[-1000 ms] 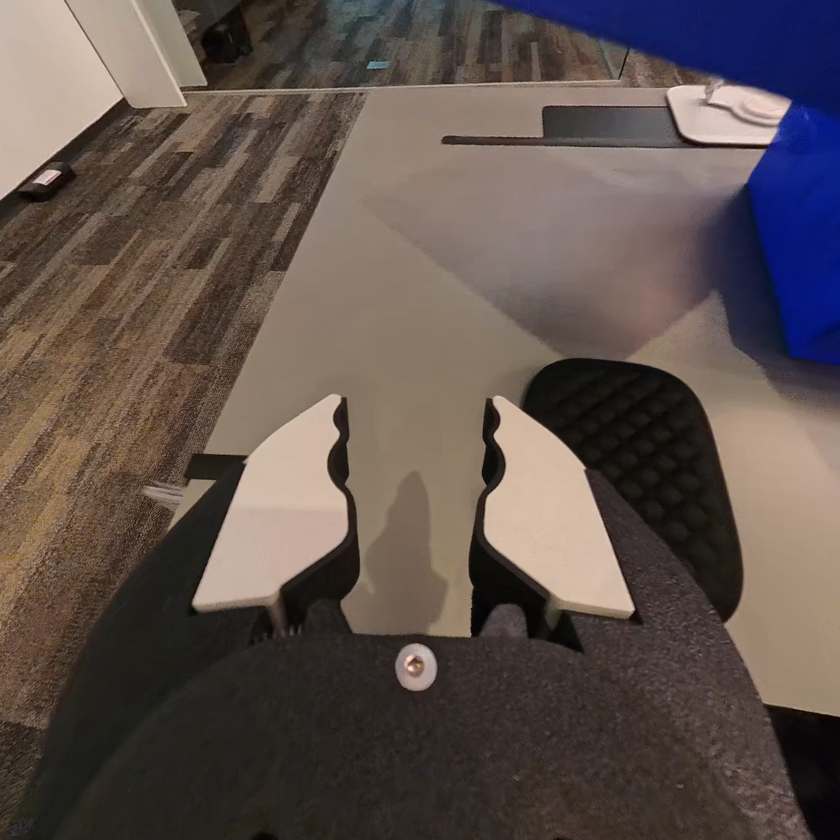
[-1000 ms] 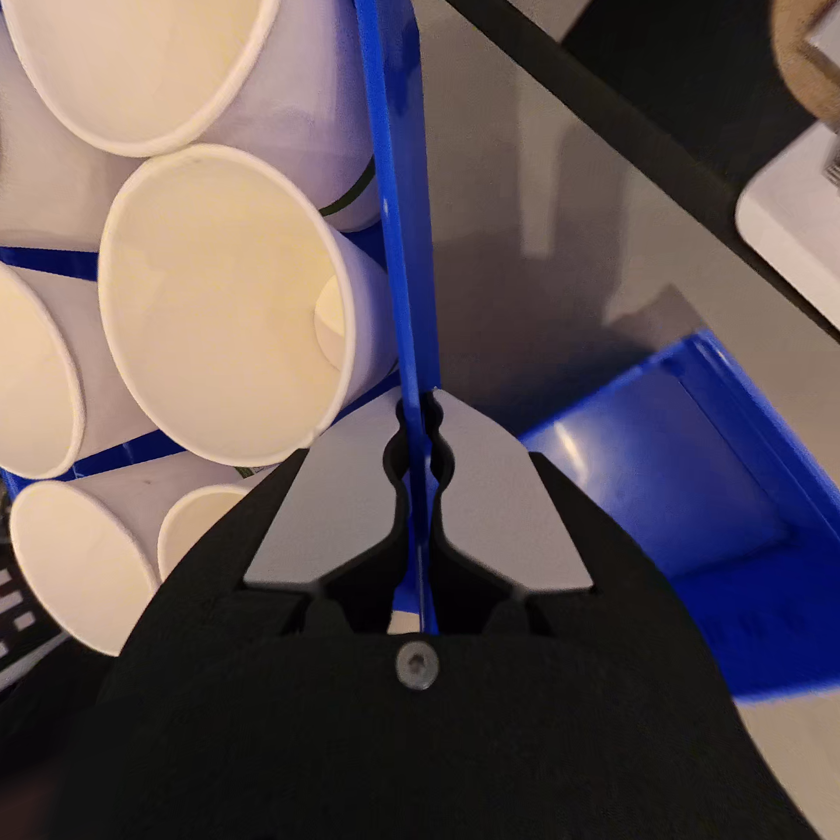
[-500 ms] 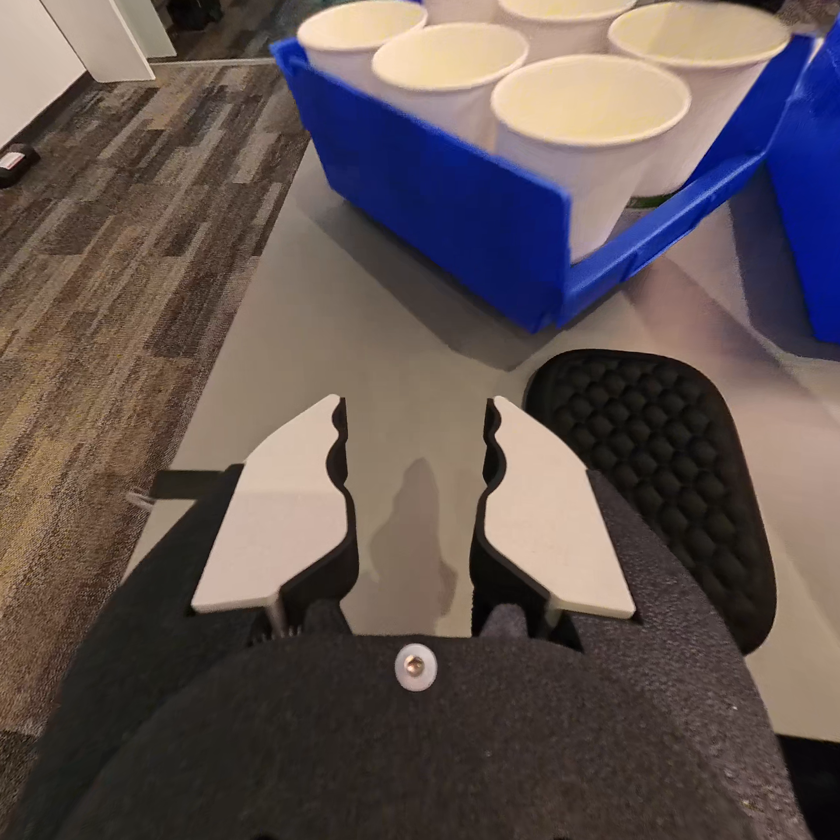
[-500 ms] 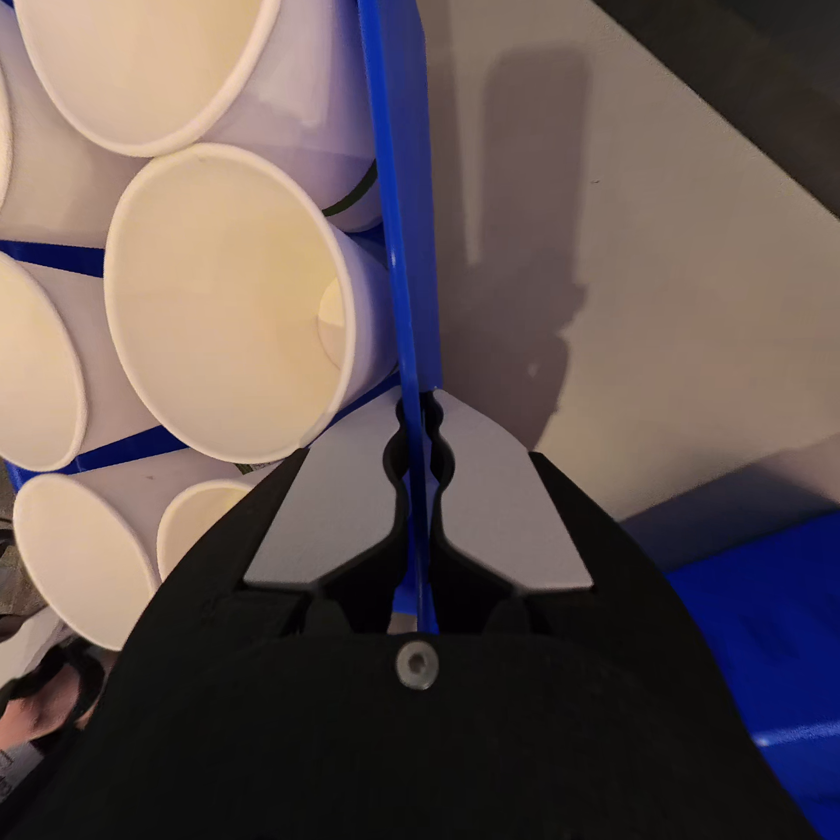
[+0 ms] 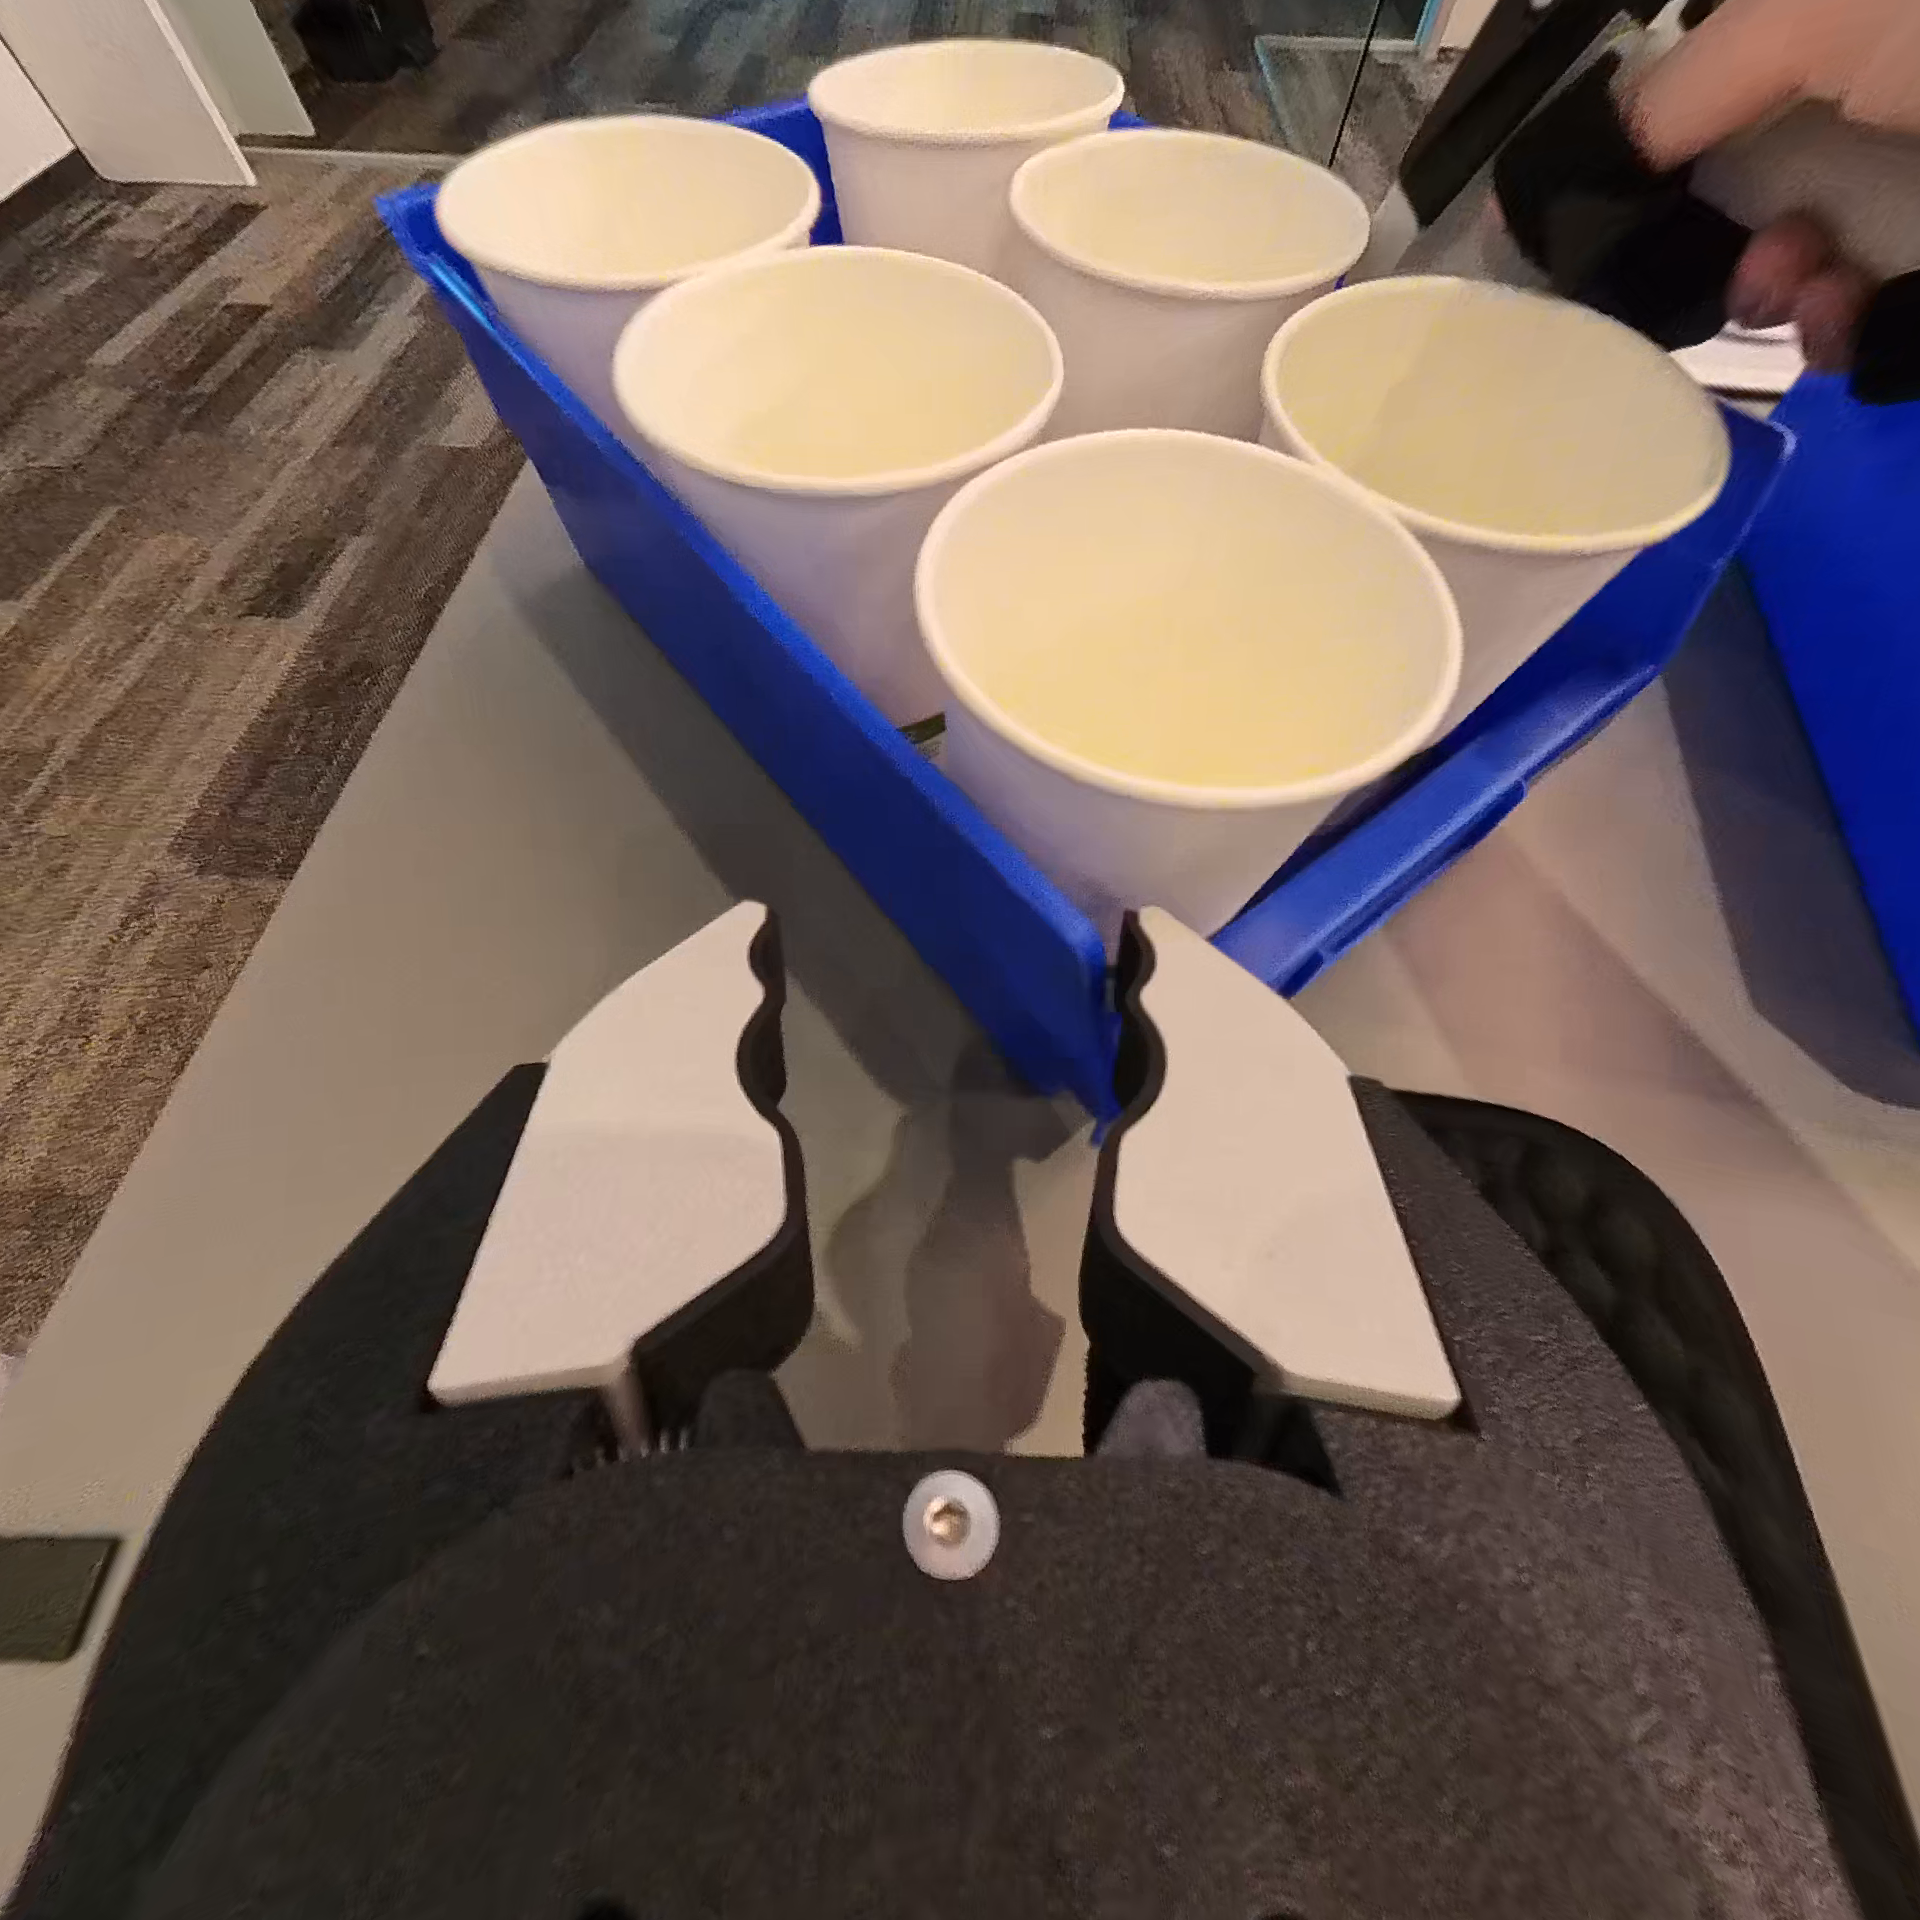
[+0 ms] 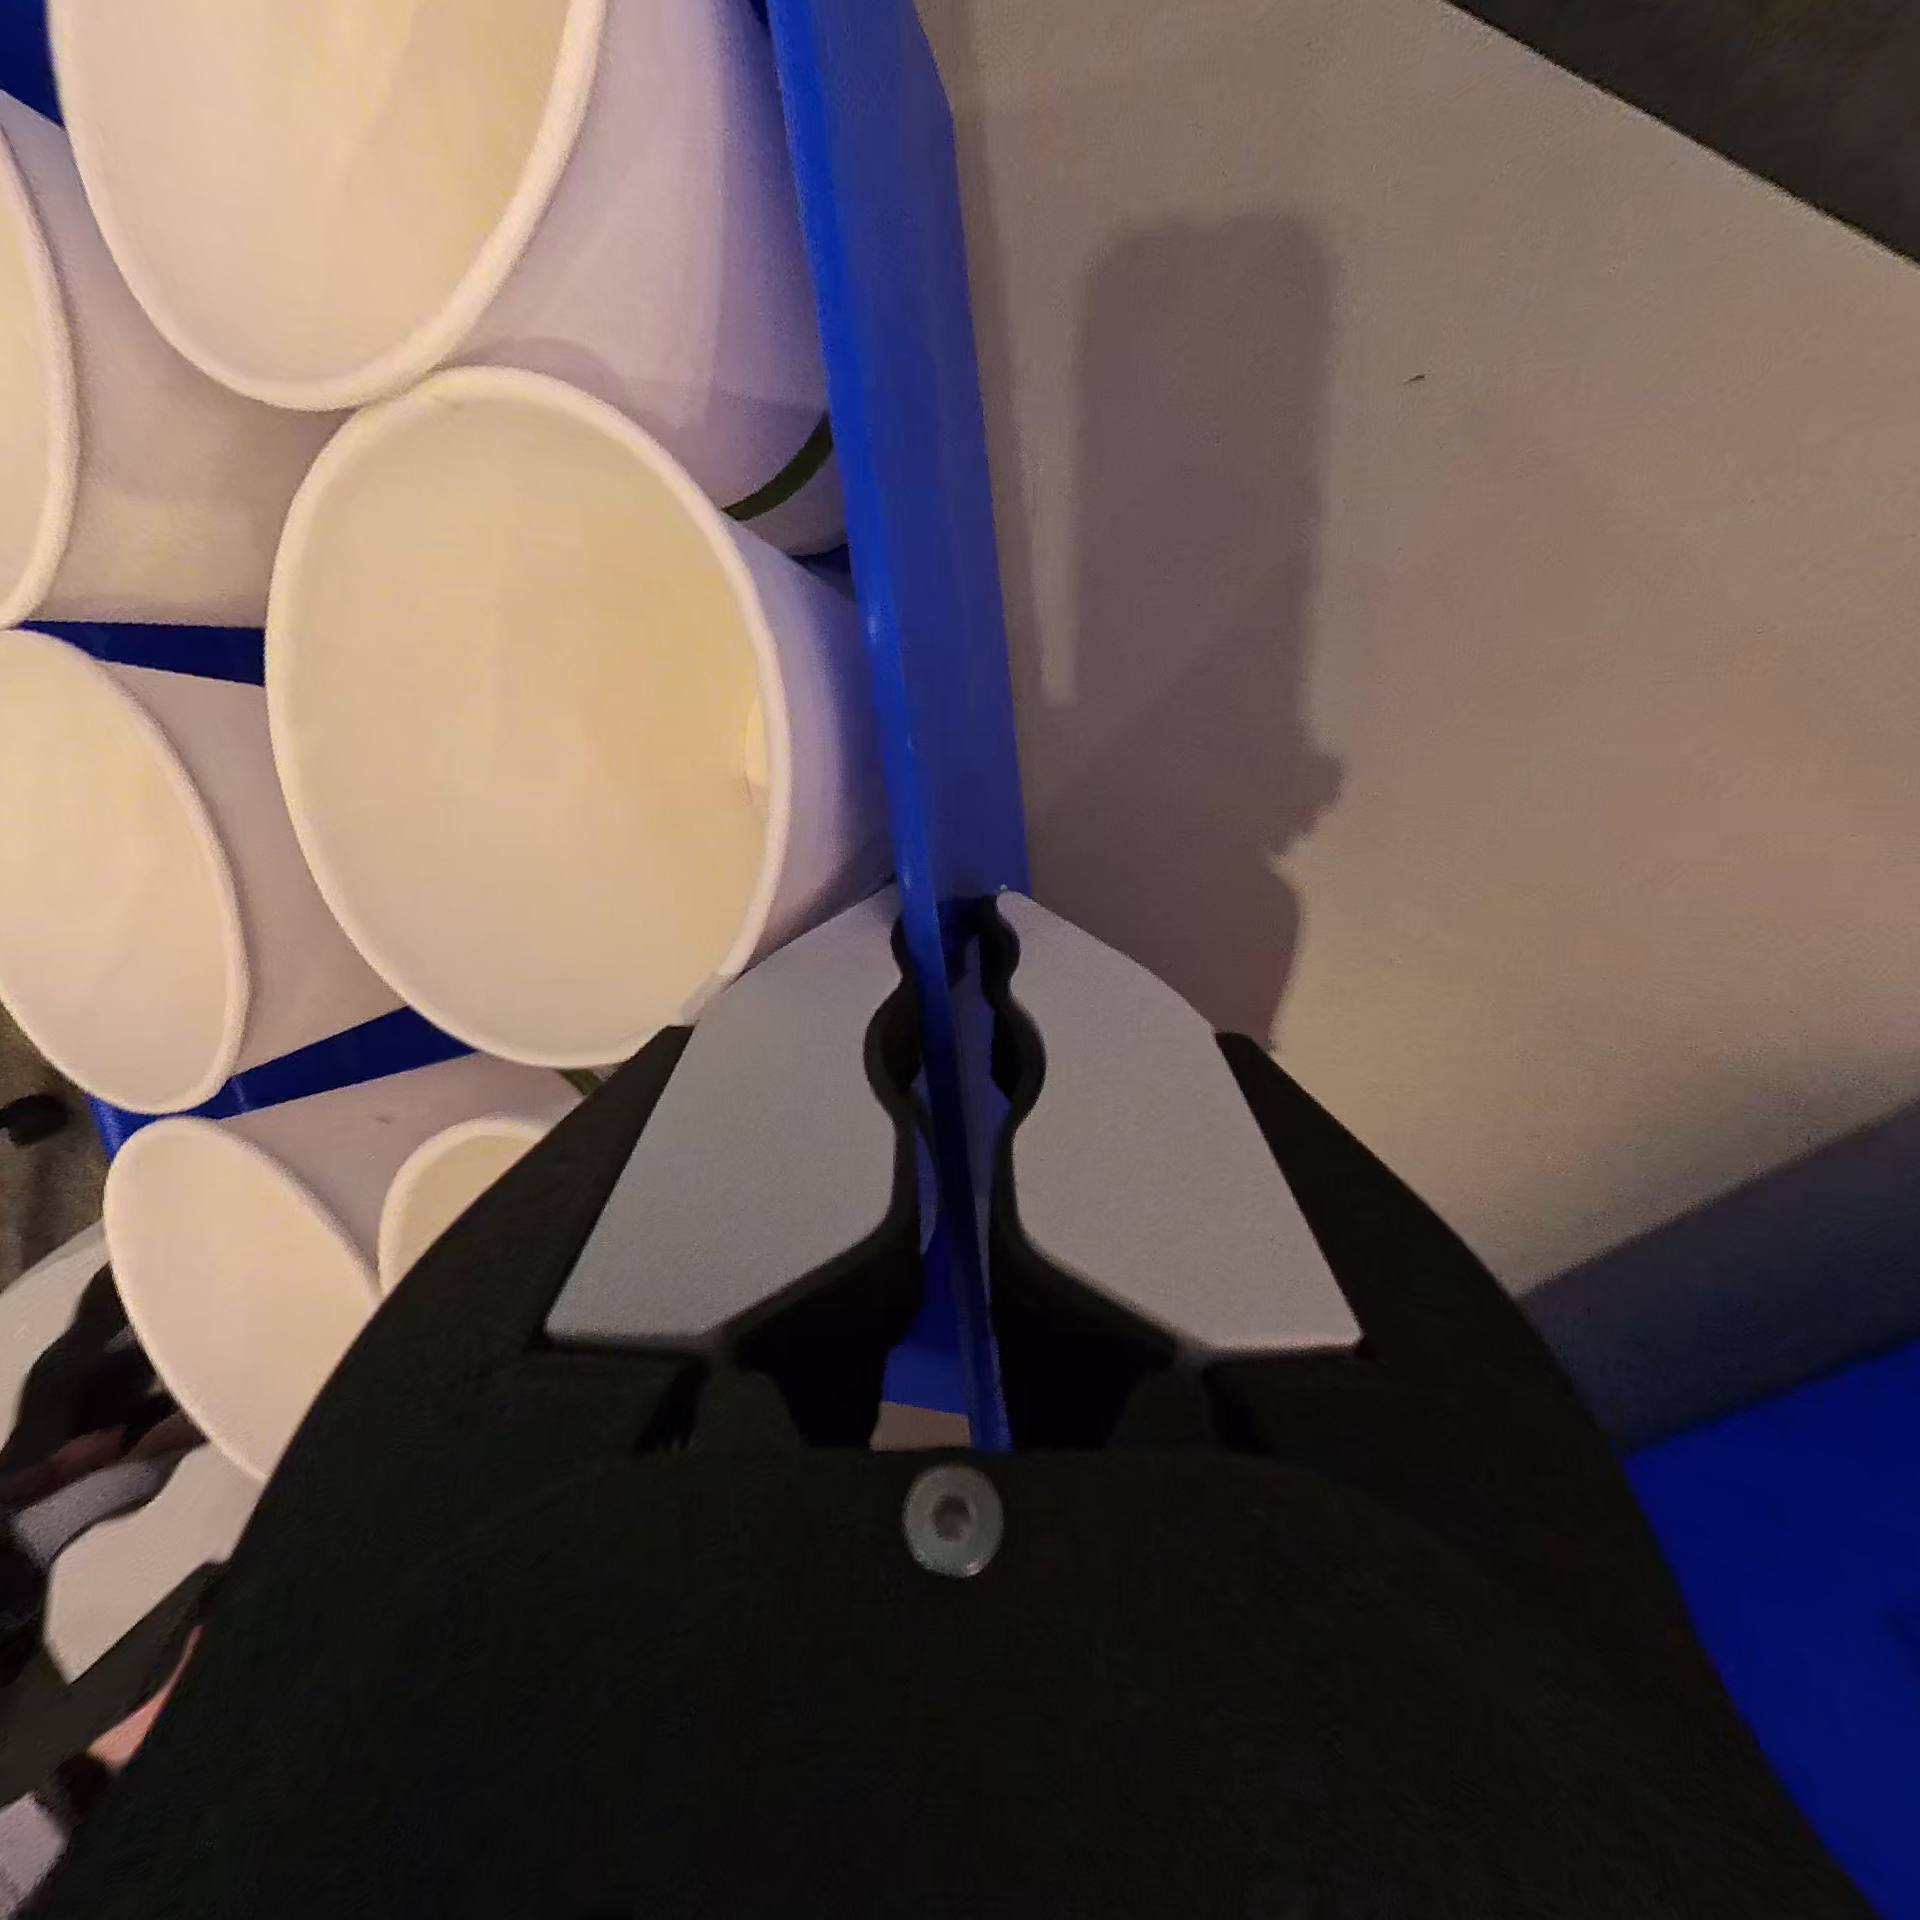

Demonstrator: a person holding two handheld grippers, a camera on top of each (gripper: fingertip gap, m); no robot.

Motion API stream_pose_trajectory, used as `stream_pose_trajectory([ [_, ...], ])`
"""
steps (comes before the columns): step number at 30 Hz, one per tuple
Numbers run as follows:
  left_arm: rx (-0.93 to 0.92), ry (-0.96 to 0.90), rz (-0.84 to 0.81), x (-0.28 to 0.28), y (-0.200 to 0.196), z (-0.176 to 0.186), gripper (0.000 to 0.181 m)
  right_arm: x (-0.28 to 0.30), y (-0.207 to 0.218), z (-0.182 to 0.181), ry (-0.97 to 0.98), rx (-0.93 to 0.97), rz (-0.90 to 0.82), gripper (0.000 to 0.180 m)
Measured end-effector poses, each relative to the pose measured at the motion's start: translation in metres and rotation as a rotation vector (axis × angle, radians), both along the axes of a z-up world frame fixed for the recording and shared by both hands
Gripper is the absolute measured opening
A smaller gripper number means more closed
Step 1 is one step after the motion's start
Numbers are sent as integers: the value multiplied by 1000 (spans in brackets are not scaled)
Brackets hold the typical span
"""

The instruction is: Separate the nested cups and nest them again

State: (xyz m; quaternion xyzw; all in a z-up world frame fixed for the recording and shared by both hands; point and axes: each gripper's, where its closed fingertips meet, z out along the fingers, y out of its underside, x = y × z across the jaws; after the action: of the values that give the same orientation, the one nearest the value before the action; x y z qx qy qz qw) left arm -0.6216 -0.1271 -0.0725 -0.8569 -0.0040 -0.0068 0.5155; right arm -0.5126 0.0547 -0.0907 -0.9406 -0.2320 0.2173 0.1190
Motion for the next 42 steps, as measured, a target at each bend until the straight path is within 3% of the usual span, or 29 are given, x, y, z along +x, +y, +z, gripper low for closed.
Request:
stream_pose_trajectory([
  [3, -19, 19, 8, -1, 11, -8, 59, 0, -1, 7, 46, 15, 33, 9],
  [7, -38, 19, 2, 0, 17, -17, 62, 11, -2, 17, 75, 39, 40, 24],
  [13, -40, 49, 15, -12, 17, -17, 60, 38, 0, 49, 95, 190, 85, 24],
  [20, -64, 111, -1, -53, 20, -17, 46, 89, -14, 100, 38, 387, 201, 24],
  [26, -106, 180, -63, -92, 33, -16, 20, 156, -38, 120, -77, 542, 255, 24],
  [28, -123, 211, -90, -102, 37, -17, 9, 181, -45, 122, -106, 578, 245, 24],
  [36, -169, 231, -164, -131, 47, -18, 8, 286, -63, 131, -127, 730, 73, 16],
  [42, -187, 221, -183, -145, 49, -18, 8, 341, -77, 133, -16, 751, -11, 16],
])
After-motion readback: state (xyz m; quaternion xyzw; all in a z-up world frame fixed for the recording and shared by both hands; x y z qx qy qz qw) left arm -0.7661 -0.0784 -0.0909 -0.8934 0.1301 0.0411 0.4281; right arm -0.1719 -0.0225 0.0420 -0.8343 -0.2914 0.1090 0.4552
